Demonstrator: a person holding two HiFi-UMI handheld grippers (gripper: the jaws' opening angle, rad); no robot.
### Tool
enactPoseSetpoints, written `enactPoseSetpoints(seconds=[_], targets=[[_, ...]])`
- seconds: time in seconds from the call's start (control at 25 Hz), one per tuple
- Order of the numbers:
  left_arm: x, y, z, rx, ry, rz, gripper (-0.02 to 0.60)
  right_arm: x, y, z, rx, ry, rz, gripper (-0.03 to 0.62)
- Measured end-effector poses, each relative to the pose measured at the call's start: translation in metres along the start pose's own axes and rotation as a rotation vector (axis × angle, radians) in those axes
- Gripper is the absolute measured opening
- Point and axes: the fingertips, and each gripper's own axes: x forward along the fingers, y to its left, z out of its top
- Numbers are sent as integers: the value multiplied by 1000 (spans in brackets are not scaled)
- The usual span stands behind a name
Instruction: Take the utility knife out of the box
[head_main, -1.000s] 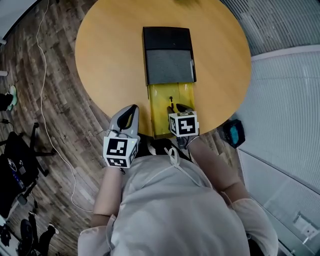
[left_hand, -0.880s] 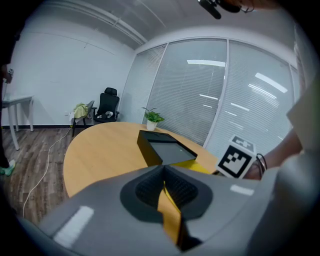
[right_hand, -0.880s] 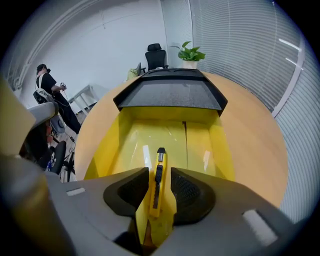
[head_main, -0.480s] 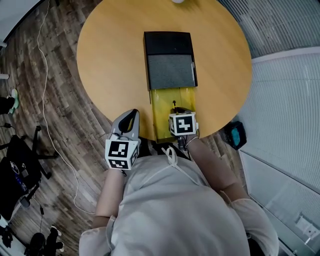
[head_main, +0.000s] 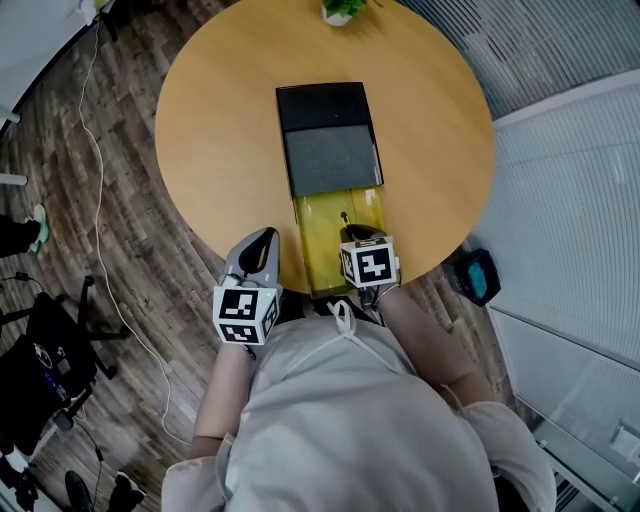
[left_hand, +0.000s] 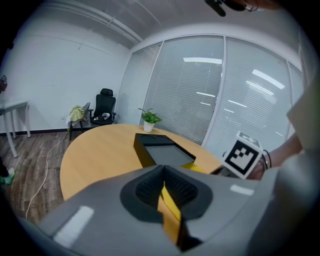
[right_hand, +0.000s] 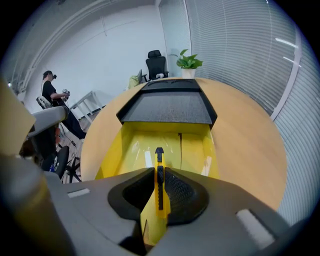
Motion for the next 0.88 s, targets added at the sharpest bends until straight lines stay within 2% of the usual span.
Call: enactPoseSetpoints(seconds=[0.4,0.68,0.88], targets=[[0,-44,64,124,-106,-53,6,-85,-9,67,-4,-277,52,64],[-12,-64,121,181,-218,-38,6,-161,-2,115,-56,-501,103,64],[-20,-79,148,198,-267,-26,6,-206,1,138,-77,-621,141,64]])
